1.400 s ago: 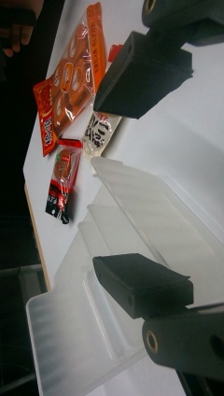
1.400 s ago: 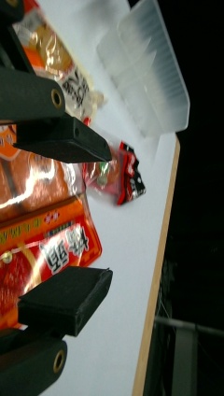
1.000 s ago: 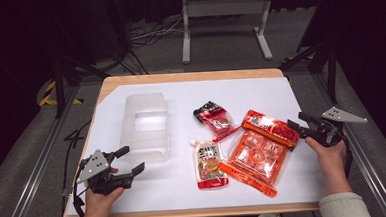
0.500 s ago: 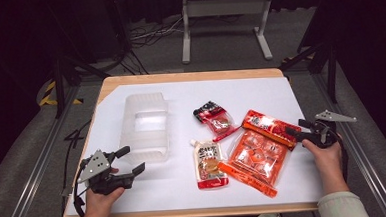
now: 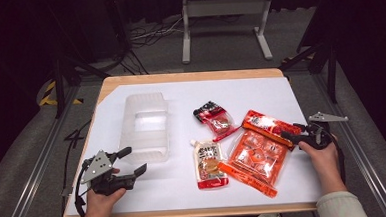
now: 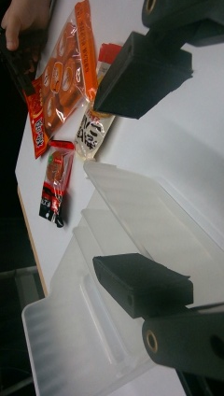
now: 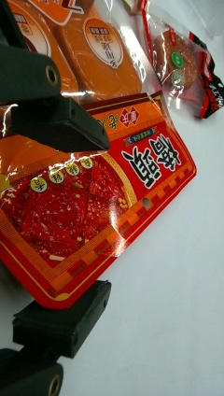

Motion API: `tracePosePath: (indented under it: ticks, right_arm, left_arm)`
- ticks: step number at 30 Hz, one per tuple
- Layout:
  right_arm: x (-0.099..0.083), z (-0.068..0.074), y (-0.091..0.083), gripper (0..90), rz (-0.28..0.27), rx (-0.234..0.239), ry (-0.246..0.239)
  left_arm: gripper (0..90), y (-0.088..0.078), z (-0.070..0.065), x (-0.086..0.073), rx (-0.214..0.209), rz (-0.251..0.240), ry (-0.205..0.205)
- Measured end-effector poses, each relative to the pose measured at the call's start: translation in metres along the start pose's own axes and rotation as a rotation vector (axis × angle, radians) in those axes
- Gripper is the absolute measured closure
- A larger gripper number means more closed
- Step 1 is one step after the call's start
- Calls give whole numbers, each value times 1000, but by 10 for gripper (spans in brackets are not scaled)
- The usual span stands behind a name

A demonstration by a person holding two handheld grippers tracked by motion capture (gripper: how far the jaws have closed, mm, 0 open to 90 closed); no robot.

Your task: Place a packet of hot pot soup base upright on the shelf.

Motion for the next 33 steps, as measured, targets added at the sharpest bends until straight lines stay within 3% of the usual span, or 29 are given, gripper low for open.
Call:
tracePosePath:
  ticks: [4,12,17,21,27,29,33]
  right_arm:
    - [-1,0,3,267,50,-20,2]
    - [-1,-2,6,281,76,2,22]
    - [0,0,4,398,92,35,24]
    - [1,3,1,471,93,60,14]
    - [2,2,-2,583,92,106,61]
    - [2,2,-4,617,91,111,56]
    - [2,3,-6,723,99,133,31]
  left_arm:
    - [228,1,0,0,1,5,3]
    - [227,2,0,-1,5,7,1]
    - [225,2,0,0,0,9,1]
    - [211,1,-2,3,-39,-42,-38]
    - [191,3,-8,6,-63,-48,-24]
    - [191,4,-9,6,-57,-38,-8]
    - [191,4,-8,5,-49,-35,-13]
Point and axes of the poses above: each handheld gripper's, and its own axes: y roughly forward along the jaws, x roughly out of its top, z roughly to its left, the point moved 4 cm from there along y, roughly forward along the jaws, and after that the axes turned 8 degrees about -x, right-handed, at the moved point
